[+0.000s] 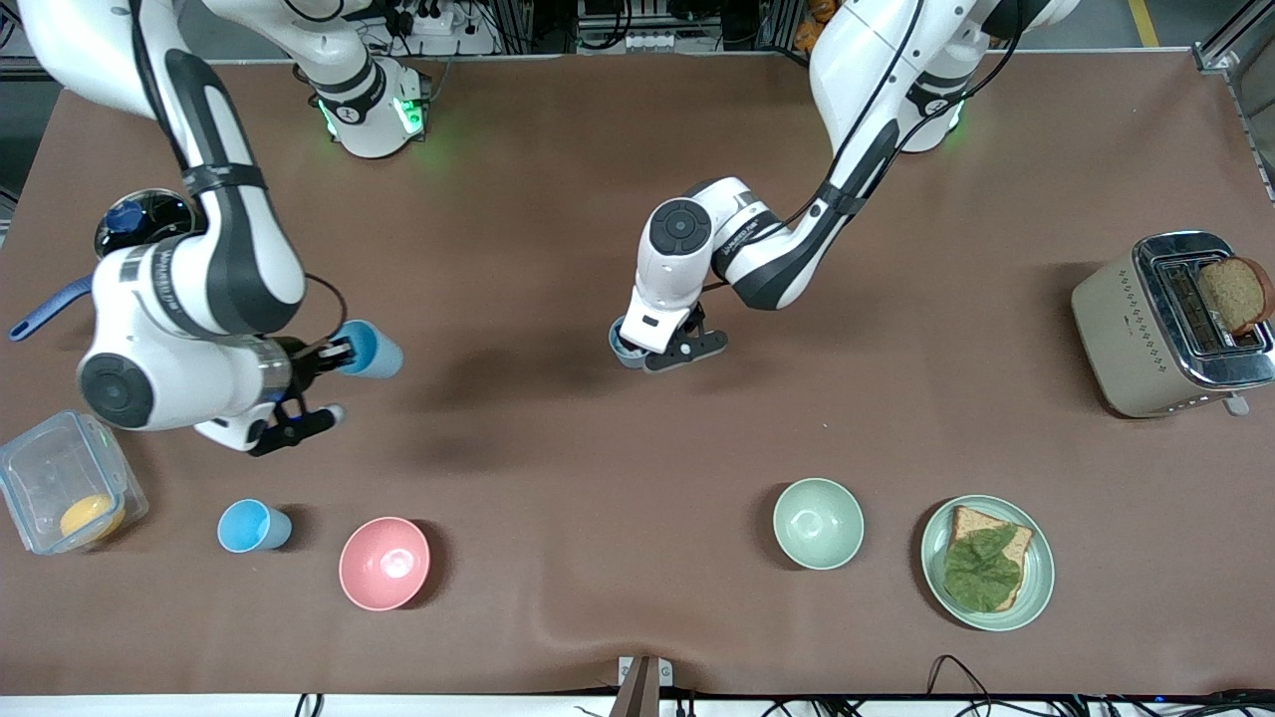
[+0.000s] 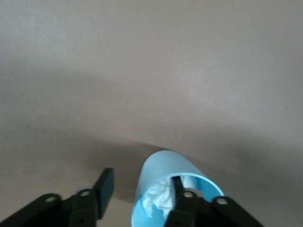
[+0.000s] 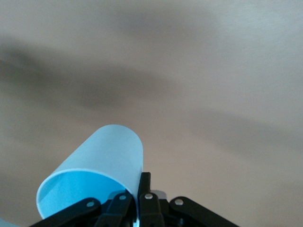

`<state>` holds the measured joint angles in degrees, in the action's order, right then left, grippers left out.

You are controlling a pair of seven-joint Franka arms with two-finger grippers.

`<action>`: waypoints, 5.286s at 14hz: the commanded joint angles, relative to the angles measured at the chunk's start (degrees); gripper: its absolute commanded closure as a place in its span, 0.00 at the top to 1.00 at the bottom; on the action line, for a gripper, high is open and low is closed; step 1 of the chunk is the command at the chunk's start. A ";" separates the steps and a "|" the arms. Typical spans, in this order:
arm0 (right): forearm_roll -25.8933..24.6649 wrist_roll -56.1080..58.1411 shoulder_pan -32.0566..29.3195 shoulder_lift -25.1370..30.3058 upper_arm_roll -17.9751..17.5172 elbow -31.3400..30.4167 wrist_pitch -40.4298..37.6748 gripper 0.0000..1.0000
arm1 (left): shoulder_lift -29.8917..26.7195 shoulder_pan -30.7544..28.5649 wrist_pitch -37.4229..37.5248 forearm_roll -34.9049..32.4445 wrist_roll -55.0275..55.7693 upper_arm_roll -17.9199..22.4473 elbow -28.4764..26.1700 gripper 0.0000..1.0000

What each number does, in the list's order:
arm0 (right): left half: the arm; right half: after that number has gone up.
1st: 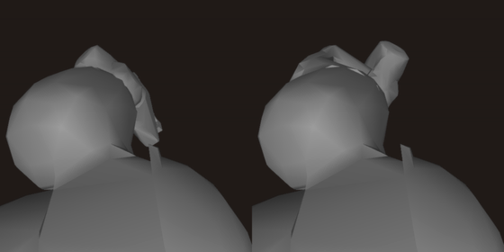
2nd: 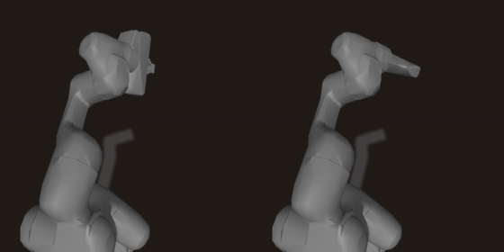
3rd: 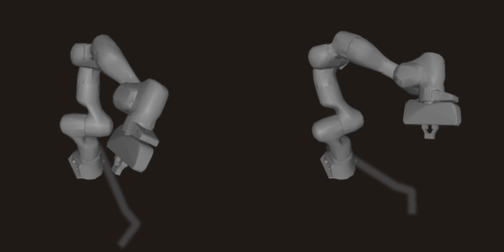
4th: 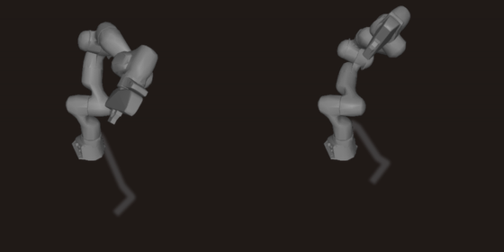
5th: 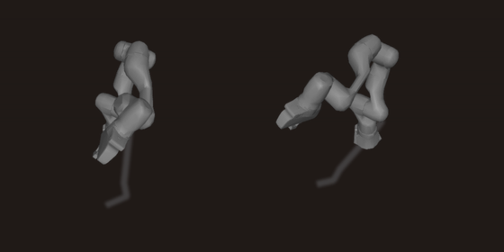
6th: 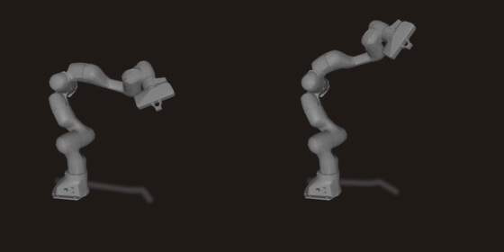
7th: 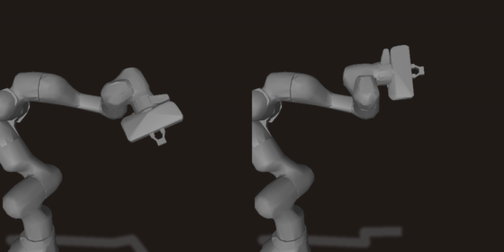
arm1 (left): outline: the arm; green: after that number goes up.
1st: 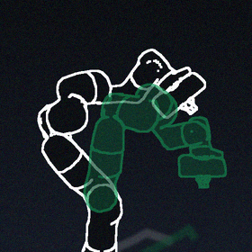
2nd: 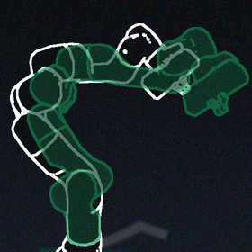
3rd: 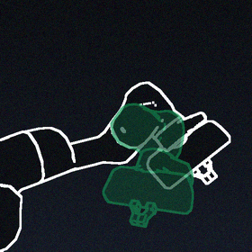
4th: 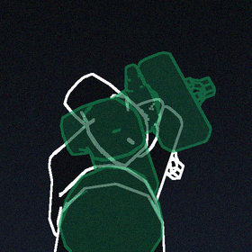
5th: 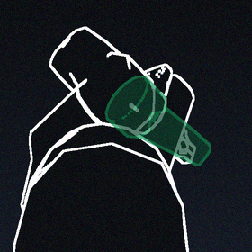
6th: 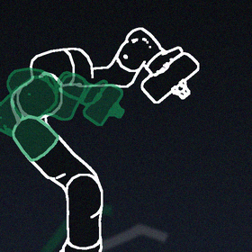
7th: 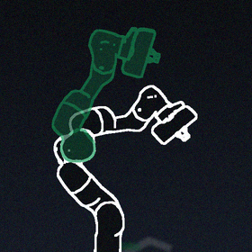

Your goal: Stack blue cups with both arms

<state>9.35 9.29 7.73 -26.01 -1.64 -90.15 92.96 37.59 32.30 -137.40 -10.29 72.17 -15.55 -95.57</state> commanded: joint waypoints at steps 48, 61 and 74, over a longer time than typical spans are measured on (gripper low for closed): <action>6.48 -34.47 13.21 -2.13 1.90 8.06 5.15 1.00 | -35.04 -32.30 51.01 6.51 -59.24 7.64 10.58 1.00; -6.45 -7.80 -6.05 26.09 1.99 -3.18 -7.09 1.00 | -35.39 -31.42 51.01 6.51 -59.51 7.64 10.58 1.00; -8.04 -16.06 -6.67 28.21 4.63 -3.63 -10.25 1.00 | -35.31 -32.03 51.88 7.30 -59.51 7.03 10.23 1.00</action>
<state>2.42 -4.97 1.33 0.85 3.13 -92.83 83.43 2.39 0.47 -86.41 -4.37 14.12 -8.70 -85.92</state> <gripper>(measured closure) 0.000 0.000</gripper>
